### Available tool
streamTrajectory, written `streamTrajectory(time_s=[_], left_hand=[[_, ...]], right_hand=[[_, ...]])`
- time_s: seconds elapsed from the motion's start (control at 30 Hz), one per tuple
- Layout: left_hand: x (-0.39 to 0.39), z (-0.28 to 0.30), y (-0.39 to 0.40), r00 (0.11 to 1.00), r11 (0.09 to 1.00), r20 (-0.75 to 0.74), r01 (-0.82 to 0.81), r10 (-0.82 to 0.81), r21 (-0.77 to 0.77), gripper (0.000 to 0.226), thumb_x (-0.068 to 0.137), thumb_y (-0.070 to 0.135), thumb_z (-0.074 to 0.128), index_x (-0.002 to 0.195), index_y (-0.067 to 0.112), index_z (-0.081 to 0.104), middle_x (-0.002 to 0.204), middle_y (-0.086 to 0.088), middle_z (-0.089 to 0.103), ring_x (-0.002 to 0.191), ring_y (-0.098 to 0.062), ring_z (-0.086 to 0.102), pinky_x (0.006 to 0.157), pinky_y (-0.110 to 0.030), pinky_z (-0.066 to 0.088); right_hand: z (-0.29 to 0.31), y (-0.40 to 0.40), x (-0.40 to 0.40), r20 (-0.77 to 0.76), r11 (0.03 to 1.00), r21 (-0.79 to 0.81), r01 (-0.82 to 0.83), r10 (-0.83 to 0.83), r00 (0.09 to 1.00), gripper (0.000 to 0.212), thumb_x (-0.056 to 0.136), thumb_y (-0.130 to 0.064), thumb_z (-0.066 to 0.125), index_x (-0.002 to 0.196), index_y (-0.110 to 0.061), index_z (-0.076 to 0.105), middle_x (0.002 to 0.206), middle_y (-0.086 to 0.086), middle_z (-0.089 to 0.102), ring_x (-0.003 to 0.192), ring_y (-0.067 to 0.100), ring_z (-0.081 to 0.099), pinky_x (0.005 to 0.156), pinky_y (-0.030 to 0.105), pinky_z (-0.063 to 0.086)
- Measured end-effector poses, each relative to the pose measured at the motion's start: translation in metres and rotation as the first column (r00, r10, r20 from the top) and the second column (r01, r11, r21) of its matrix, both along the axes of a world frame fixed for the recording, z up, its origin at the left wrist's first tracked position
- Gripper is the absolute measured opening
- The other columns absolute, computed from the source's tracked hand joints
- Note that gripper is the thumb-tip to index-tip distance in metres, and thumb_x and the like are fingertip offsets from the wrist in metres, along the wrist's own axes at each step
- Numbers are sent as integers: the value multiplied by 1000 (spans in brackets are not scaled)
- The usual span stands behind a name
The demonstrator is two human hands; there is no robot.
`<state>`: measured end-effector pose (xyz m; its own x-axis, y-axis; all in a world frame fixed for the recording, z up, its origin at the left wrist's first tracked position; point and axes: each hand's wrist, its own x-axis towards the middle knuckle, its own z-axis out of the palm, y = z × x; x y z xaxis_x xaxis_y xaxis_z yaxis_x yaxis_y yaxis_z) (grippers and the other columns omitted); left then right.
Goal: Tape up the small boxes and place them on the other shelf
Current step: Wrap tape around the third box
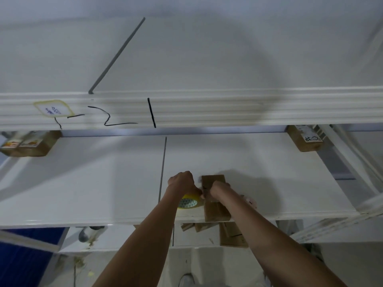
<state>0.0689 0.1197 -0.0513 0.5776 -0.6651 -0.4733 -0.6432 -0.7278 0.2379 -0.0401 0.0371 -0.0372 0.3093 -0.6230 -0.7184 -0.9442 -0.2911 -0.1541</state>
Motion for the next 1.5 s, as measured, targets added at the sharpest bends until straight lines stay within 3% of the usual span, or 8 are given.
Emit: streamTrajectory(time_s=[0.23,0.33,0.47,0.57,0.73,0.83,1.1,1.5], left_hand=[[0,-3,2,999,999,-50,-22,20,-32,53,63,55,81,89,13,63,76,2,61,80,-21,64,69,-30,50],[7,-8,6,988,997,-152,-50,41,-55,51,62,63,81,73,17,63,78,-1,66,77,-18,66,69,-31,54],[26,0,19,957,998,-288,-11,-6,-55,43,80,58,72,96,18,73,98,-1,63,92,-21,62,78,-34,52],[33,1,28,943,996,-333,-15,-14,-85,39,82,58,71,86,20,69,96,-2,60,93,-21,59,77,-33,48],[31,-7,33,914,984,-396,-139,85,-109,43,77,55,78,78,13,70,85,-3,62,83,-19,59,72,-30,45],[29,-8,30,917,980,-386,-163,105,-119,43,76,53,79,92,14,71,96,-4,67,91,-19,63,81,-31,52],[29,-6,26,947,986,-309,-132,94,-103,43,71,53,82,87,16,69,81,2,64,78,-15,64,67,-27,51],[27,-3,37,998,998,-40,-51,49,-48,70,58,76,76,89,16,62,85,1,67,86,-21,66,76,-34,52]], right_hand=[[-7,11,-1,65,991,-77,110,-106,992,79,75,-47,84,136,-9,51,135,10,50,123,27,54,94,34,46],[-7,8,-3,86,993,-87,76,-69,994,66,78,-42,83,128,-7,58,131,11,57,119,28,57,87,34,48],[-6,6,-6,114,995,-77,63,-54,992,44,82,-34,79,114,-8,63,116,9,63,104,27,61,76,33,48],[-5,10,-6,133,993,-105,60,-46,990,37,85,-36,75,109,-9,63,96,6,57,86,23,56,71,30,47],[-8,12,-10,170,987,-139,77,-52,984,29,87,-36,71,100,-12,62,108,7,66,80,22,57,64,29,44],[-8,12,-13,202,988,-125,89,-62,977,31,85,-39,74,88,-14,56,99,5,64,83,21,61,65,30,46],[-1,8,-18,209,994,-82,70,-52,976,48,82,-46,77,110,-11,59,102,4,61,90,22,61,76,31,50],[-7,-8,-31,316,978,51,201,-207,926,59,77,-44,81,120,-10,58,108,6,63,95,23,60,84,34,53]])
